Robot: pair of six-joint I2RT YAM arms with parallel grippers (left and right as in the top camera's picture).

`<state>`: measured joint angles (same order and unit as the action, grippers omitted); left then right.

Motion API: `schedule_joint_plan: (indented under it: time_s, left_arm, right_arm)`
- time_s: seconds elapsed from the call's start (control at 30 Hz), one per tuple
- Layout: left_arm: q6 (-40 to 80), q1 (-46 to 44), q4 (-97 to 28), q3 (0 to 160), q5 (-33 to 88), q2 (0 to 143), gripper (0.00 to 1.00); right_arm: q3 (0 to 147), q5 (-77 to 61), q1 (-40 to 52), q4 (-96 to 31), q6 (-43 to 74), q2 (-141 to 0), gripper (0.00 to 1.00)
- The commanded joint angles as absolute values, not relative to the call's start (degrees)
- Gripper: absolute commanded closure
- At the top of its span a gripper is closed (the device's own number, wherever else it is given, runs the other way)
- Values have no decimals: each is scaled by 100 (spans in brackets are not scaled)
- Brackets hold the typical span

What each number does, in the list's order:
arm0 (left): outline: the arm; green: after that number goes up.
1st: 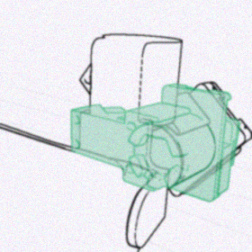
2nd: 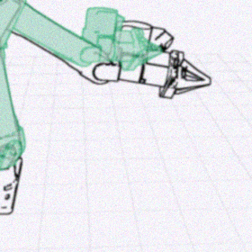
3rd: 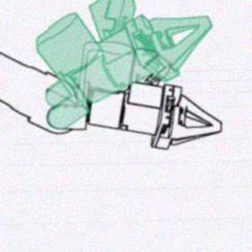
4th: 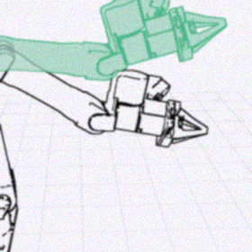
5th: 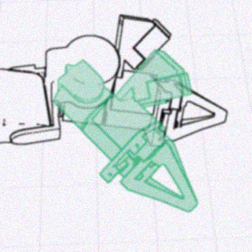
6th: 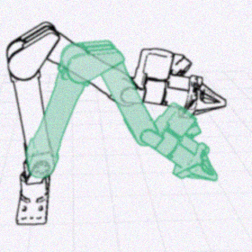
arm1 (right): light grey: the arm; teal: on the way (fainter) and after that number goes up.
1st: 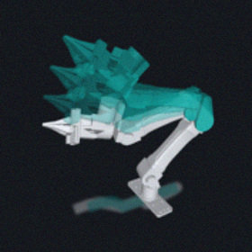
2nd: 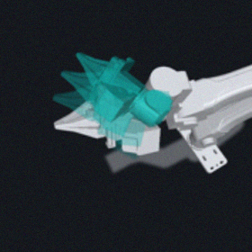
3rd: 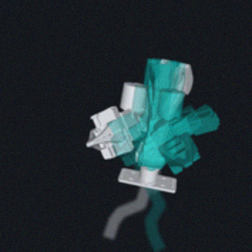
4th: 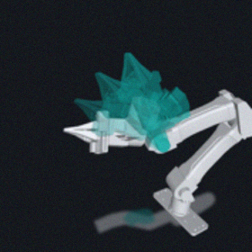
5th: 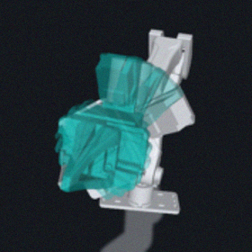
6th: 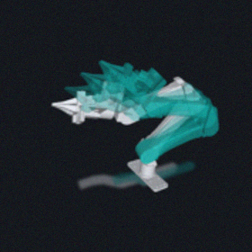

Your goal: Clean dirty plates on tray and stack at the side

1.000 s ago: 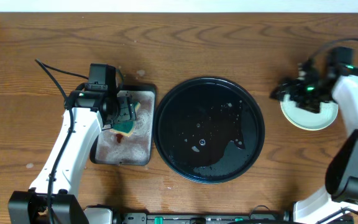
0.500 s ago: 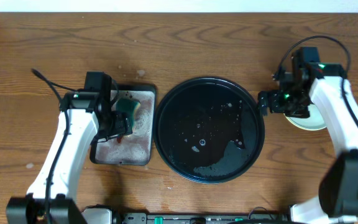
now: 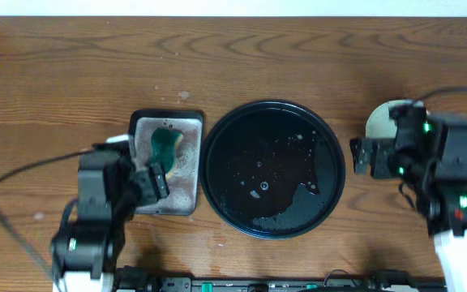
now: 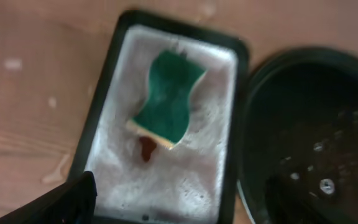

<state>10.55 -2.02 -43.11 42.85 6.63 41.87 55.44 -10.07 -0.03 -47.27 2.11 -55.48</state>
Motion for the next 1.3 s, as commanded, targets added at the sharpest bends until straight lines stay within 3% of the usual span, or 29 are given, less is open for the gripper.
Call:
schedule_joint_plan:
  time_s: [0.0, 0.57, 0.93, 1.27]
  left_arm:
    - [906, -185, -4294, 4101, 838, 3529, 13]
    - [904, -183, -4320, 4101, 838, 3050, 13]
    - [904, -183, -4320, 4101, 838, 3050, 13]
    - [904, -183, -4320, 4101, 836, 3050, 13]
  right_arm:
    - [5229, -880, 43, -4630, 250, -4912, 1]
    - [5172, -882, 43, -5660, 250, -4346, 1]
    - [5142, -856, 43, -5666, 58, -4169, 1]
    - [3310, -923, 143, -2596, -30, -2353, 1]
